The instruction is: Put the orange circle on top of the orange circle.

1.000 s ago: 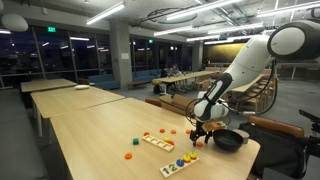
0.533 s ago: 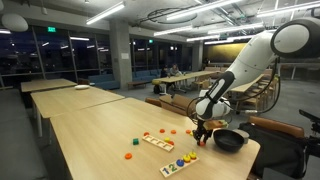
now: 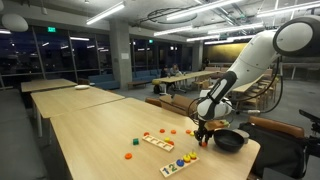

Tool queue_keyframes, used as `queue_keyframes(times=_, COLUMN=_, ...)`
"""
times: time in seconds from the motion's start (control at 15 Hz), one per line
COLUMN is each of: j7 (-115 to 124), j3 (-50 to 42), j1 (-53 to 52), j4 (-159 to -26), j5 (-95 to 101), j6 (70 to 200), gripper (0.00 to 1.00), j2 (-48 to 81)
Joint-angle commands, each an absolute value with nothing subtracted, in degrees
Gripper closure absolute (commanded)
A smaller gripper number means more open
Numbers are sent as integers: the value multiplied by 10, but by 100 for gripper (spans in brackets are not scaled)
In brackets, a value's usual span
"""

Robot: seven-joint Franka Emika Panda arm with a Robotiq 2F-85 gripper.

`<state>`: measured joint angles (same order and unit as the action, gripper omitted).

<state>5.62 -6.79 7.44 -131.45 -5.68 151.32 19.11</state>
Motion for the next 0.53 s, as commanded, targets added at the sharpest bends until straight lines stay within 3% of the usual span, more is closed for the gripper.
queue_keyframes(times=0.0, j7=68, j3=-85, j1=67, j4=-1346, j5=-34, j6=1519, gripper=77, j2=151)
queue_keyframes(times=0.47, j7=73, j3=-98, j1=63, j4=-1359, j5=12, j6=1491, gripper=77, j2=86)
